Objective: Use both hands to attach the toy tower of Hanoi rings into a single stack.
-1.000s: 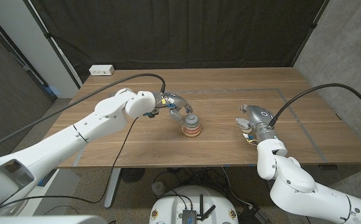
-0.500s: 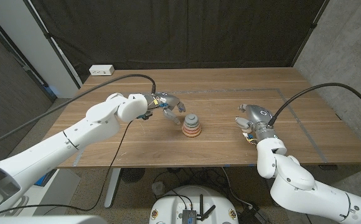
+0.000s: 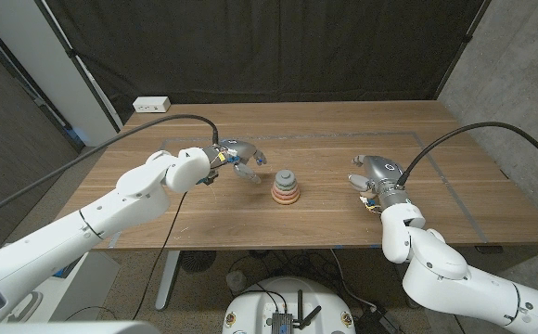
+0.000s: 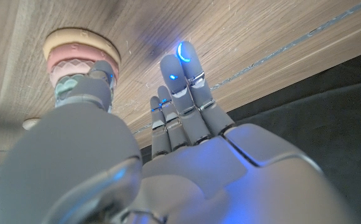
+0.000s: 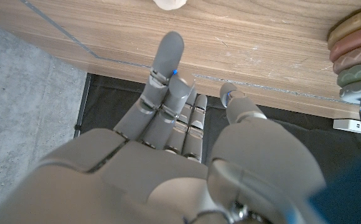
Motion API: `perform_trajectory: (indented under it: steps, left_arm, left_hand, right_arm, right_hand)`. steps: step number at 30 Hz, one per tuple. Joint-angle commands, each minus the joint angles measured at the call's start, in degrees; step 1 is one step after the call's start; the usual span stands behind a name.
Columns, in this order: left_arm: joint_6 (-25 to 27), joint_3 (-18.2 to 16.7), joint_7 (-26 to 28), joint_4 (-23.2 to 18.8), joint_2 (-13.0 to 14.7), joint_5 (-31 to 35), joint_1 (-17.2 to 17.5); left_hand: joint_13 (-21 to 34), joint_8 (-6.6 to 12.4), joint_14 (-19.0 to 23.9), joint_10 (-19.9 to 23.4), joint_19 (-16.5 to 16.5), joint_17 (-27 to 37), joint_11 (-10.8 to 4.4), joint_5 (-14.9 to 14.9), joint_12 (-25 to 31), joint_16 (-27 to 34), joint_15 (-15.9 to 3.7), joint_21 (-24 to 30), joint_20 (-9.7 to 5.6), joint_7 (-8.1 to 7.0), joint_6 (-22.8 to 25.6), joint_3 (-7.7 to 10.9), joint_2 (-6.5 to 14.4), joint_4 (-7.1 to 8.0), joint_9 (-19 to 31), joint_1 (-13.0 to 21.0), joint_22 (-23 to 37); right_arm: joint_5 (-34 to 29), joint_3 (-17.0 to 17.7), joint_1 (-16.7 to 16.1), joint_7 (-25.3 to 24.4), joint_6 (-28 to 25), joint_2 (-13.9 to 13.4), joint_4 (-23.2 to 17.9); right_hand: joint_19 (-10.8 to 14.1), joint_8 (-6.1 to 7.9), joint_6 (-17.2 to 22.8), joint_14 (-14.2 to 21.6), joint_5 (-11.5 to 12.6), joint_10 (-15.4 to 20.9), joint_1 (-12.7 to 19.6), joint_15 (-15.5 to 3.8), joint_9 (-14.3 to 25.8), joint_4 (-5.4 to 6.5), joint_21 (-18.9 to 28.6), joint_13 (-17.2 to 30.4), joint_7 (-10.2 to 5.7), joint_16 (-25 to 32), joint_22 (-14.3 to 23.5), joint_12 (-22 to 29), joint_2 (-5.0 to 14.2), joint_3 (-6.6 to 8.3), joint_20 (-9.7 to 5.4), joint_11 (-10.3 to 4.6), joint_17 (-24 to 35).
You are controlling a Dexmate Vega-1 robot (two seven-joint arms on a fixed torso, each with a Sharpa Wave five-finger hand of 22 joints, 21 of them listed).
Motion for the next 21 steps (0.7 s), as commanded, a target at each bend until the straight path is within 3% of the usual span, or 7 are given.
perform_trajectory:
  steps: [1,16,21]
  left_arm:
    - [5.5,-2.1,5.2,-2.3,1.7,-1.3,4.8]
    - [11.0,-6.1,14.4,-4.7,3.0,-6.3,12.0]
    - [14.3,-4.5,17.8,-5.7,3.1,-2.8,13.2]
  left_hand:
    - [-0.1,0.13,0.6,0.6,0.6,0.1,-0.24,0.3,-0.1,0.4,-5.52,0.0,-6.76,-0.23,0.4,0.57,0.5,-0.23,0.1,0.9,0.1]
    - [-0.4,0.05,0.7,1.6,0.3,-0.3,-0.35,0.6,-0.1,0.2,-5.52,0.1,-6.67,-0.45,1.2,1.10,0.9,-0.23,0.2,1.9,0.2]
    - [-0.4,0.16,0.8,2.1,0.4,-0.2,-0.61,0.7,0.0,0.2,-5.52,0.2,-6.53,-0.46,1.8,1.21,1.0,-0.17,0.2,2.0,0.3]
  right_arm:
    - [0.6,0.7,-0.1,0.6,1.4,0.0,0.7]
    - [0.8,2.4,-1.2,0.1,2.3,-0.5,0.5]
    - [1.2,3.2,-1.7,0.1,3.2,-0.9,0.6]
  right_hand:
    - [0.2,0.18,-0.1,0.1,0.2,0.3,-0.1,-1.43,0.3,-0.03,0.1,0.0,0.16,0.2,0.1,0.4,-0.50,0.48,-2.16,0.01,0.1]
    - [0.1,0.19,-0.1,0.1,0.1,1.5,-0.2,-1.43,0.4,0.01,0.1,0.4,-0.12,0.3,0.1,1.1,-0.59,0.54,-2.16,-0.46,0.1]
    - [0.1,0.30,0.2,0.2,0.1,1.7,-0.3,-1.43,0.4,0.02,0.1,0.5,-0.18,0.3,0.2,1.2,-0.61,0.55,-2.16,-0.46,0.2]
